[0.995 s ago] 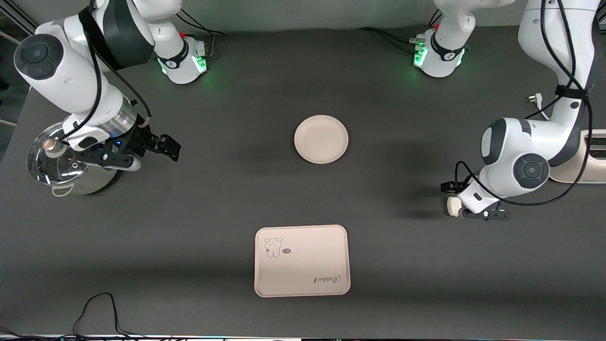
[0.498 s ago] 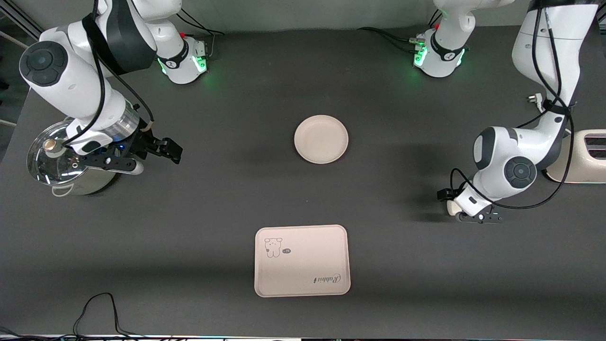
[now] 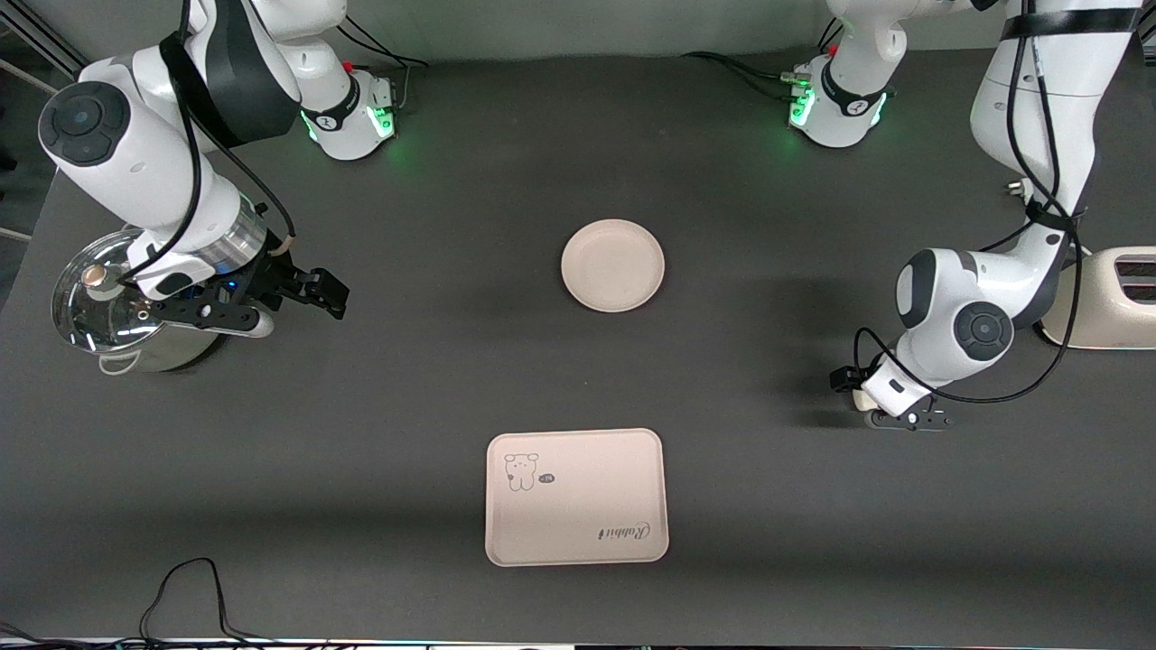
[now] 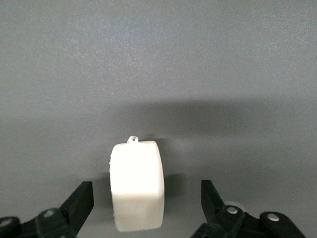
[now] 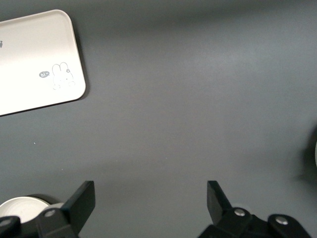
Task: Place bun in plate and plate on tray
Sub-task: 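Lower the left gripper over the white bun and close on it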
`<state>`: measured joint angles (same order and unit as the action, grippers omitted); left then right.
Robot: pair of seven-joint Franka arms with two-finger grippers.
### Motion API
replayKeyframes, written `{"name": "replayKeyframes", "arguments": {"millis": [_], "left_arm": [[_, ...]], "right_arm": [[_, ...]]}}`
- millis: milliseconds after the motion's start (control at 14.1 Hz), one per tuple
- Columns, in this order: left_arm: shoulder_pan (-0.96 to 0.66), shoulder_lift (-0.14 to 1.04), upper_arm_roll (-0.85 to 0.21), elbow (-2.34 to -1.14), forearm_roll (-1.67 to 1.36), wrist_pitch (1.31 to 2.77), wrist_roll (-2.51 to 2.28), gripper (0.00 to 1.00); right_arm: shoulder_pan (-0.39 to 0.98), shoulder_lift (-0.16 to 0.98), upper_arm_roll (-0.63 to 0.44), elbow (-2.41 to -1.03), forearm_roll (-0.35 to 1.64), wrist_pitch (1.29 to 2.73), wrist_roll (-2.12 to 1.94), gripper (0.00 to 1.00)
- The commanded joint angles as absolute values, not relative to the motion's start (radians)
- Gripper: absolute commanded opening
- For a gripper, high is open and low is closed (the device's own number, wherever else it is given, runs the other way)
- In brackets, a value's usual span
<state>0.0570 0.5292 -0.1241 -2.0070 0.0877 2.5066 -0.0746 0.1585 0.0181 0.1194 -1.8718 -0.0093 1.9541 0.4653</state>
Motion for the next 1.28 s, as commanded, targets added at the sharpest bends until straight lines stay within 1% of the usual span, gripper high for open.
{"name": "replayKeyframes", "arguments": {"millis": [0,142,284,427,498,640,782,924,1137,1209], "left_arm": [[0.057,0.531,-0.124,-2.014,0.094,2.526,-0.08,0.77],[0.057,0.538,-0.124,-2.014,0.094,2.542,-0.08,0.54],[0.057,0.54,-0.126,-2.008,0.094,2.543,-0.077,0.39],[0.057,0.538,-0.124,-2.002,0.094,2.543,-0.077,0.33],[0.058,0.537,-0.121,-1.994,0.094,2.543,-0.074,0.31],[0.057,0.52,-0.114,-1.991,0.094,2.539,-0.071,0.31],[0.055,0.459,-0.114,-1.993,0.095,2.51,-0.072,0.31],[0.043,0.384,-0.115,-1.974,0.109,2.372,-0.072,0.32],[0.041,0.209,-0.13,-1.959,0.114,2.116,-0.08,0.32],[0.043,0.154,-0.136,-1.938,0.114,2.023,-0.078,0.32]], "right_arm": [[0.163,0.015,0.112,-1.87,-0.012,1.97,0.454,1.0],[0.163,0.009,0.11,-1.87,-0.012,1.945,0.453,1.0],[0.163,0.011,0.11,-1.87,-0.012,1.945,0.454,1.0],[0.163,0.011,0.11,-1.87,-0.012,1.945,0.456,1.0],[0.163,0.011,0.11,-1.87,-0.012,1.945,0.456,1.0],[0.163,0.011,0.11,-1.87,-0.011,1.945,0.46,1.0],[0.163,0.011,0.112,-1.87,-0.012,1.945,0.46,1.0],[0.163,0.011,0.112,-1.87,-0.012,1.945,0.46,1.0],[0.163,0.012,0.112,-1.868,-0.011,1.945,0.462,1.0],[0.163,0.012,0.112,-1.868,-0.011,1.945,0.462,1.0]]}}
